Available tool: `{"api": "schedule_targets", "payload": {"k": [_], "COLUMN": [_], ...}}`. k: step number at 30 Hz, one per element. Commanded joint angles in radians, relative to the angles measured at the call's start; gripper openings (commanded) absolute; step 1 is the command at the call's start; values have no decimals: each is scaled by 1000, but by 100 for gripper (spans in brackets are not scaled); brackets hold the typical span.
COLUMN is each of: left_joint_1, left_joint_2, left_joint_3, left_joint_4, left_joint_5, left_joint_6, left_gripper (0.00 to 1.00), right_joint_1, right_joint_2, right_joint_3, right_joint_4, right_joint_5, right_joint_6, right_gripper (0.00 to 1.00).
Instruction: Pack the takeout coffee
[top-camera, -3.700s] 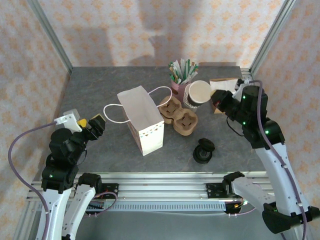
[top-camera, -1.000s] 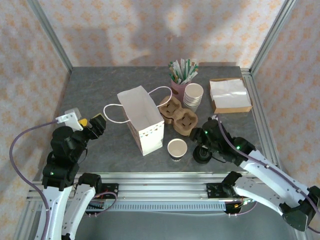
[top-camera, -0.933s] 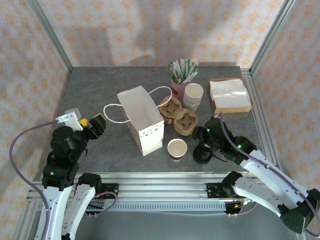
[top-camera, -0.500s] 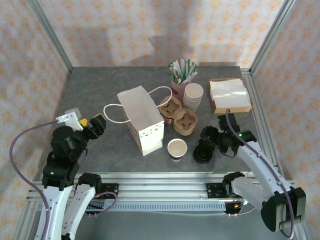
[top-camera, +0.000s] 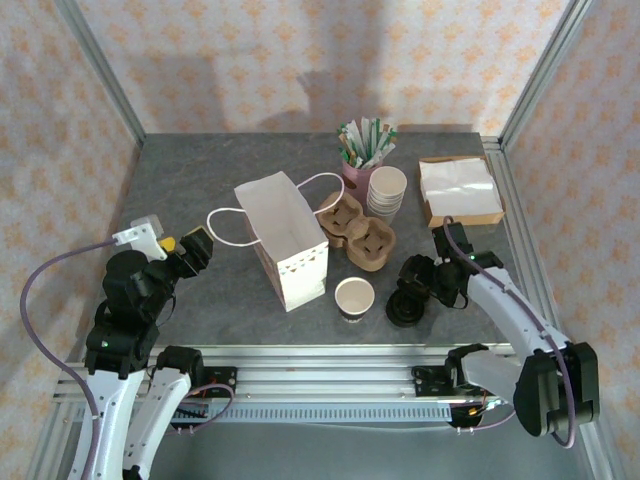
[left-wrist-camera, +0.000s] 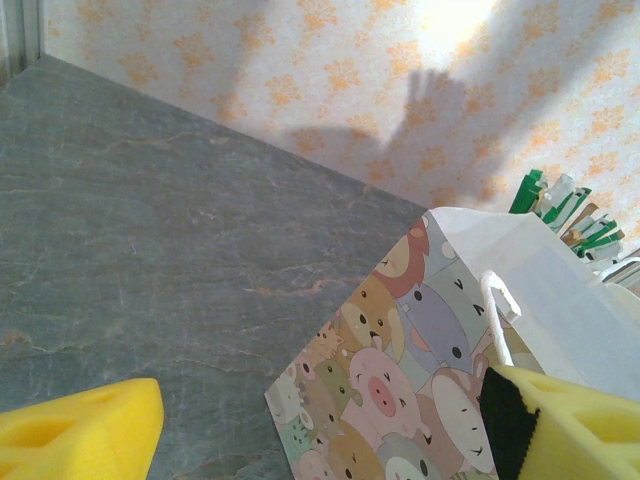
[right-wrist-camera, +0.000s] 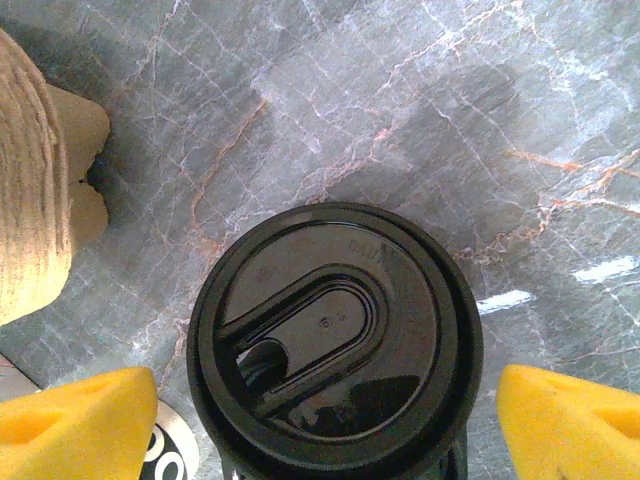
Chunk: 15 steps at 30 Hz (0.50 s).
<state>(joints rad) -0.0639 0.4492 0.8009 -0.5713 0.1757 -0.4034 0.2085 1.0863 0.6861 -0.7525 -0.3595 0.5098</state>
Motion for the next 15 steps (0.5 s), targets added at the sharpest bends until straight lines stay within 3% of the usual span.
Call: {"api": "schedule_targets", "payload": {"k": [1,15], "left_joint_1": [-3,-3], "left_joint_2": [11,10], "left_joint_3": [-2,-3], "left_joint_4": [10,9], "left_joint_5": [-3,-4], "left_joint_6": [-8,-9], "left_gripper": [84,84], "right_joint_1": [-3,-3], "right_joint_2": [15,62], "right_joint_3": [-3,-11], "right_joint_4": [18,57], "right_joint_5": [9,34], "right_joint_6": [-19,-14], "right_gripper": [88,83]}}
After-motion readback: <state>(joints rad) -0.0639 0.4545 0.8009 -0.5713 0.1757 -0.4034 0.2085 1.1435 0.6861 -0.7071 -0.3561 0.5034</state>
